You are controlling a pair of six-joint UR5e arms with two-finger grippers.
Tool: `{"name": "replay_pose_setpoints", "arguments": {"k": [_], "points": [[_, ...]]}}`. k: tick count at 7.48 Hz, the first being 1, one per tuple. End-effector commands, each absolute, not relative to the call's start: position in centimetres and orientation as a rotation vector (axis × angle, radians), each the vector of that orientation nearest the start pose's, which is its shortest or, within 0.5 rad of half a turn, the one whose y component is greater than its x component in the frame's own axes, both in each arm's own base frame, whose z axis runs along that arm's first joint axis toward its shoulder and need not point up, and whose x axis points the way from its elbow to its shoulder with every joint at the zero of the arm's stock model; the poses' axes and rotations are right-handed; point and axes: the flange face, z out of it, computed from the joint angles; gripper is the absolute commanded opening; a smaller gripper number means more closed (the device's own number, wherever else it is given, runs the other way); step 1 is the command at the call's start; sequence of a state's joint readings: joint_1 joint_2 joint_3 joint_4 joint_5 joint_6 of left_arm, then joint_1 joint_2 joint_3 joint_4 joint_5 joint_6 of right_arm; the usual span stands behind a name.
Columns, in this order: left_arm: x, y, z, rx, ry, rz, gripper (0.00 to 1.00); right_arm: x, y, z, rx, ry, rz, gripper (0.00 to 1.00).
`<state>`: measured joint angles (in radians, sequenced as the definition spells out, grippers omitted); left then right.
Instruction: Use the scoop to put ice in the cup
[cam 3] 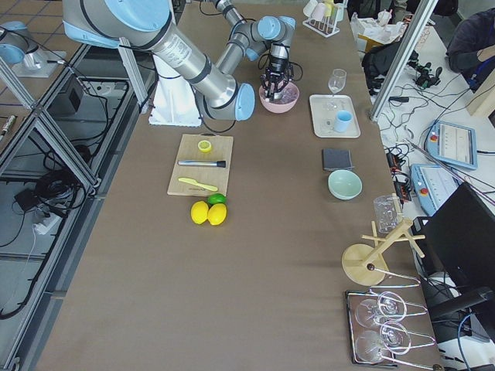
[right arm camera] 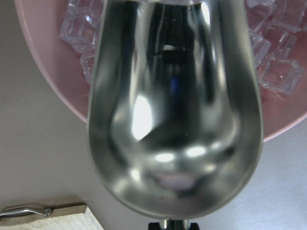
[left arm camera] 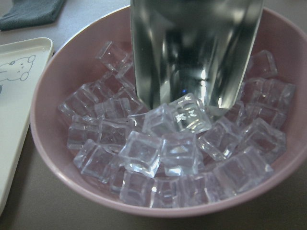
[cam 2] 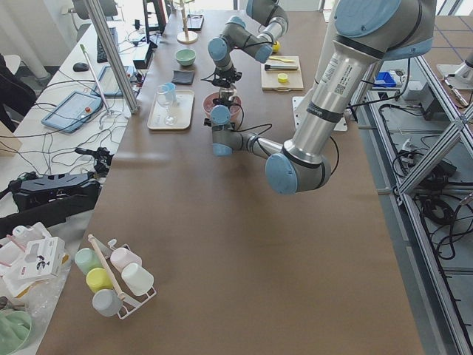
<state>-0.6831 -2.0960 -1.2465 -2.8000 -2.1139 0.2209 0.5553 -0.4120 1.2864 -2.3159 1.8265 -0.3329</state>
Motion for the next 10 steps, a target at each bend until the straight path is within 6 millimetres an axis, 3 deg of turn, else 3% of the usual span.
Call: {"name": "replay_pose_setpoints", "arguments": {"k": [1, 4, 10], "points": [[48.8, -50.4, 36.7, 1.265, 0.950, 1.272, 0.97, -58.5, -49.0, 11.6, 0.042, -0.307, -1.355, 0.00], [48.9, -50.5, 36.4, 1.271, 0.949, 1.270, 0.97, -59.5, -49.7, 11.4, 0.011, -0.296, -1.352, 0.00], [48.9, -50.6, 35.9, 1.288, 0.942, 1.263, 0.97, -59.6, -49.7, 11.2, 0.023, -0.300, -1.361, 0.00]]}}
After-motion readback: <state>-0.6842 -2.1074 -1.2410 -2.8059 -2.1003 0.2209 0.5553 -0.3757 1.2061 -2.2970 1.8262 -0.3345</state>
